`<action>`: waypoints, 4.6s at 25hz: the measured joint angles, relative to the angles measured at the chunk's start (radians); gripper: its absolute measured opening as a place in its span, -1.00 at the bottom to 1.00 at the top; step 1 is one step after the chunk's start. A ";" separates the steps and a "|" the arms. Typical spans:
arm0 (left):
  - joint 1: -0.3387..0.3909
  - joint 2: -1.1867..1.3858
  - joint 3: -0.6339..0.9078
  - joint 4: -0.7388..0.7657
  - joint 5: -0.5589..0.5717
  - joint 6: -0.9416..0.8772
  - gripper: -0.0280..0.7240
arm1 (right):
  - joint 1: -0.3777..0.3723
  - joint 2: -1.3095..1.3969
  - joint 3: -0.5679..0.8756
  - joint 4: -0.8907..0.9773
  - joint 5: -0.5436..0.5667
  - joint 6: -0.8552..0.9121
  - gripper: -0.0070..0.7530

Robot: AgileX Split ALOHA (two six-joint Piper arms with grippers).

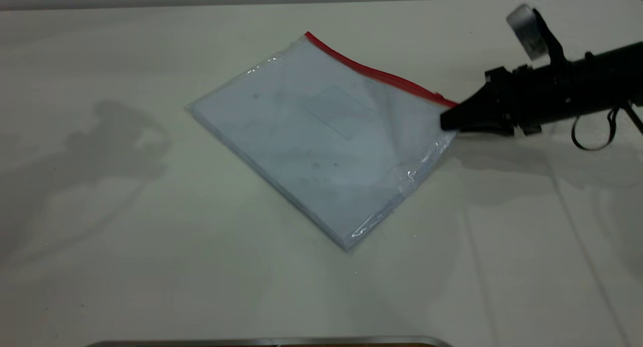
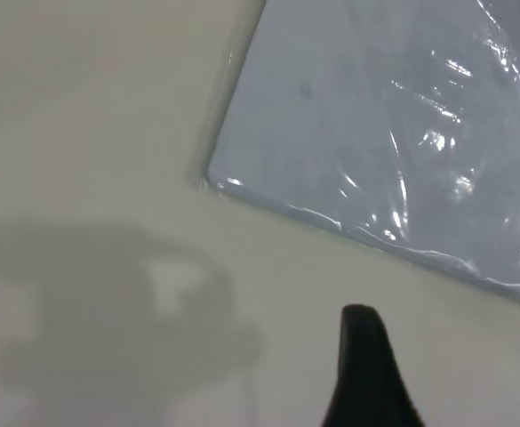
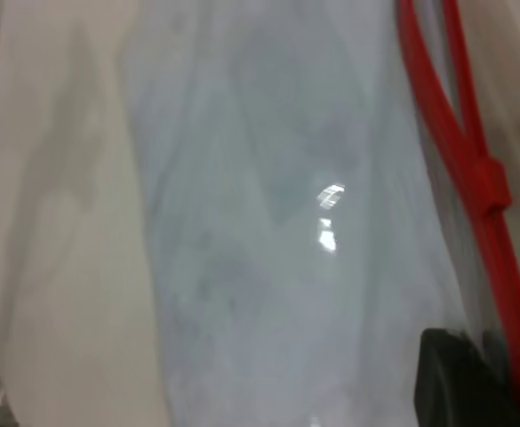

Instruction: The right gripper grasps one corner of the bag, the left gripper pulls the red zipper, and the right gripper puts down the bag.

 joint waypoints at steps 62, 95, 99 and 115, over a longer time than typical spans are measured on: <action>-0.244 0.590 -0.251 -0.541 0.032 1.063 -0.27 | 0.387 0.018 -0.532 -0.459 0.052 0.081 -0.90; -0.257 0.590 -0.260 -0.549 0.007 1.059 -0.82 | 0.204 0.020 -0.532 -0.434 0.181 0.195 -0.90; -0.241 0.590 -0.260 -0.472 -0.006 0.987 -0.82 | 0.162 0.020 -0.532 -0.440 0.185 0.210 -0.90; -0.131 0.590 -0.260 -0.133 0.025 0.591 -0.82 | 0.067 0.020 -0.532 -0.495 0.126 0.228 -0.90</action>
